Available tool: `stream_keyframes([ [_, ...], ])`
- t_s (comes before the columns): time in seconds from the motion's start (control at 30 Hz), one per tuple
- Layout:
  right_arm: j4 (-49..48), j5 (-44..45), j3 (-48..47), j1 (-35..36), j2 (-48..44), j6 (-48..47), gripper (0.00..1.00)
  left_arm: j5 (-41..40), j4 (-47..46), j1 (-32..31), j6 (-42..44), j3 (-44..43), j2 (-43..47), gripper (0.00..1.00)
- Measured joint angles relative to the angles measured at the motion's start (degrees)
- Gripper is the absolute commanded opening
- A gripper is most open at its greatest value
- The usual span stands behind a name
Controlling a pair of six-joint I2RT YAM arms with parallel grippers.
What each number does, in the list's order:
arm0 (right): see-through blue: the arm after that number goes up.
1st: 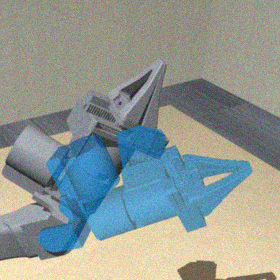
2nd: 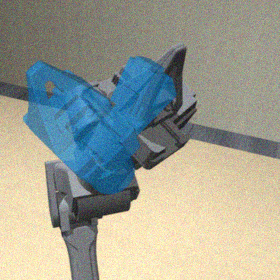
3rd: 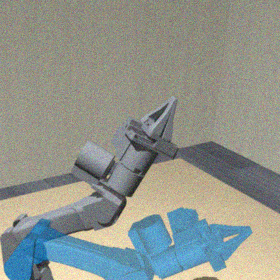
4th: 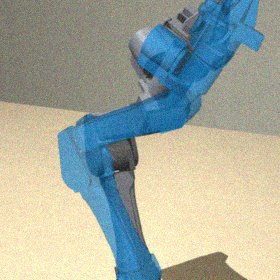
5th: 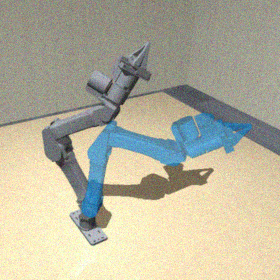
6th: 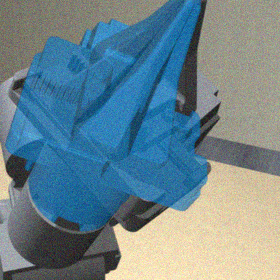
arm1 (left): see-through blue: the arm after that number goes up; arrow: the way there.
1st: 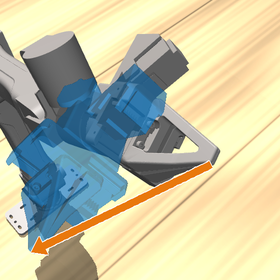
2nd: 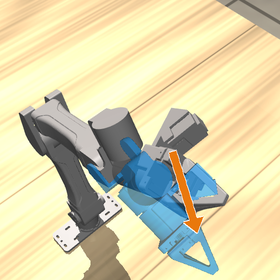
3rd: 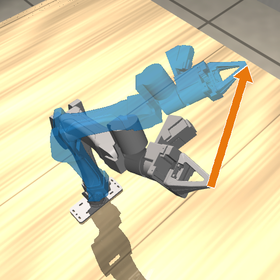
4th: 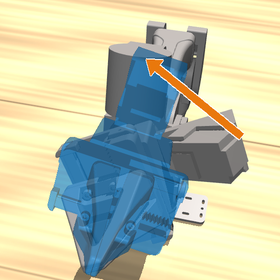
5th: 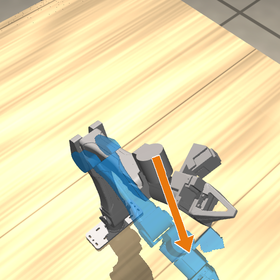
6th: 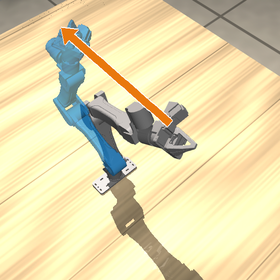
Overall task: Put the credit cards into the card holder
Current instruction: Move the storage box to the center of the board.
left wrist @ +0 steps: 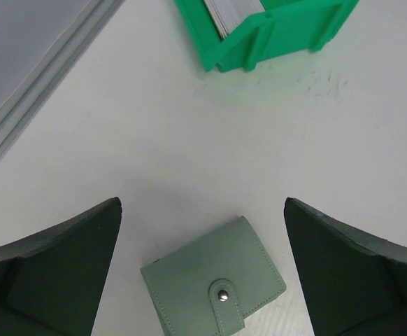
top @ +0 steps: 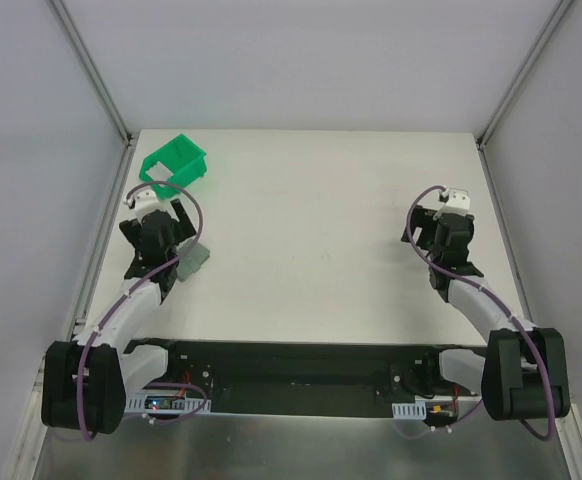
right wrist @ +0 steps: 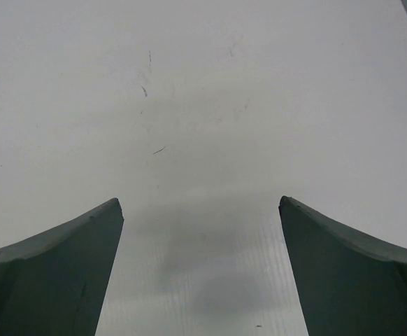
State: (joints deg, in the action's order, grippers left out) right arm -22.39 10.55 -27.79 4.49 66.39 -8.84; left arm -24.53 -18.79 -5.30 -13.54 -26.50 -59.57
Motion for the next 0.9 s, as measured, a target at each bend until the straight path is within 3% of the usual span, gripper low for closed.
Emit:
stream_keyframes([
  [0.23,5.2,-6.0,-0.8,0.0,-3.9,4.9,0.96,-4.8,8.1,0.0,-3.3,-6.6,0.1,0.99],
  [0.6,21.4,-13.6,-11.2,0.0,-2.9,7.2,0.96,1.5,17.2,0.1,-9.5,-10.3,4.8,0.99],
  [0.9,30.4,-26.6,-14.4,0.0,-3.7,5.8,0.96,14.4,17.6,0.5,-2.8,-27.4,-11.6,0.99],
])
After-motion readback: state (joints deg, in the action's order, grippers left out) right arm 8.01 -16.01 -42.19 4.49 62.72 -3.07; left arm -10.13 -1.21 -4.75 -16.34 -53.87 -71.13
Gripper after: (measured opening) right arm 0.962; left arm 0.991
